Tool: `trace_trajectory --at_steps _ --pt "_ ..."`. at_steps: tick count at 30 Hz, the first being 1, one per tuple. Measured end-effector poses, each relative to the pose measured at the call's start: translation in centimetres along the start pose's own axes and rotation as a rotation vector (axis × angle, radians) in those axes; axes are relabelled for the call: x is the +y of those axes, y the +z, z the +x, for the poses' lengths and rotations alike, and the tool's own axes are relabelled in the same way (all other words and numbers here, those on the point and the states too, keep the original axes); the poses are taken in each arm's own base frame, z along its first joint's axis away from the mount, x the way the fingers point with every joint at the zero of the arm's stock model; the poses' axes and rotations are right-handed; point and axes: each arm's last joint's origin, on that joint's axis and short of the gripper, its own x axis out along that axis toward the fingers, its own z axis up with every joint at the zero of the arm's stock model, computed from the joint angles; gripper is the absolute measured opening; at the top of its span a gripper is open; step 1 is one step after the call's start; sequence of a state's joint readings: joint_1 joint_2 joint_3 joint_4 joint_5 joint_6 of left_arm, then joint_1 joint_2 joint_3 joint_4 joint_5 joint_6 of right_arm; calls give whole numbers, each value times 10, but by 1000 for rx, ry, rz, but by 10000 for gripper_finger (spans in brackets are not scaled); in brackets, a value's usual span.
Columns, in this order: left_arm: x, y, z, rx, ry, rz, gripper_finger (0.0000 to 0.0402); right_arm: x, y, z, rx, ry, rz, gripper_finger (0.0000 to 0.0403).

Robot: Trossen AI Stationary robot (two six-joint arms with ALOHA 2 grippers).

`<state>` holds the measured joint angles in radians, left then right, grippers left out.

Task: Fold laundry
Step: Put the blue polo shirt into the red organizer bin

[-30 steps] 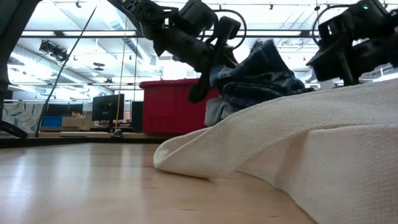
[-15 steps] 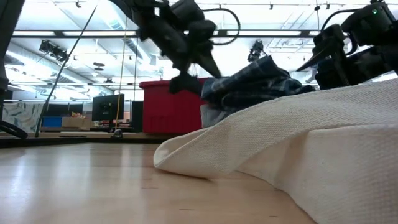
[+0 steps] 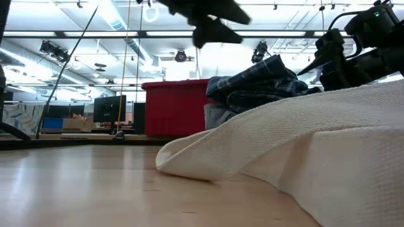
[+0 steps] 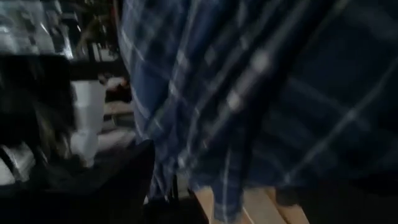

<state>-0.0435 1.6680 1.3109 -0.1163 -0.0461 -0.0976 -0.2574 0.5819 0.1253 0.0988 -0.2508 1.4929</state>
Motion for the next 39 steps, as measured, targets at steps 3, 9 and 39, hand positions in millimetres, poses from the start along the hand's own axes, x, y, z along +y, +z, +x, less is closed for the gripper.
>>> trace_trajectory --at_steps 3,9,39 --pt "-23 -9 20 43 61 85 280 0 4 -1 -29 6 10 356" --pt "-37 -19 56 93 186 229 311 0 6 0 -17 10 20 356" --pt "-17 -67 115 310 270 540 393 4 5 0 -37 43 2 356"
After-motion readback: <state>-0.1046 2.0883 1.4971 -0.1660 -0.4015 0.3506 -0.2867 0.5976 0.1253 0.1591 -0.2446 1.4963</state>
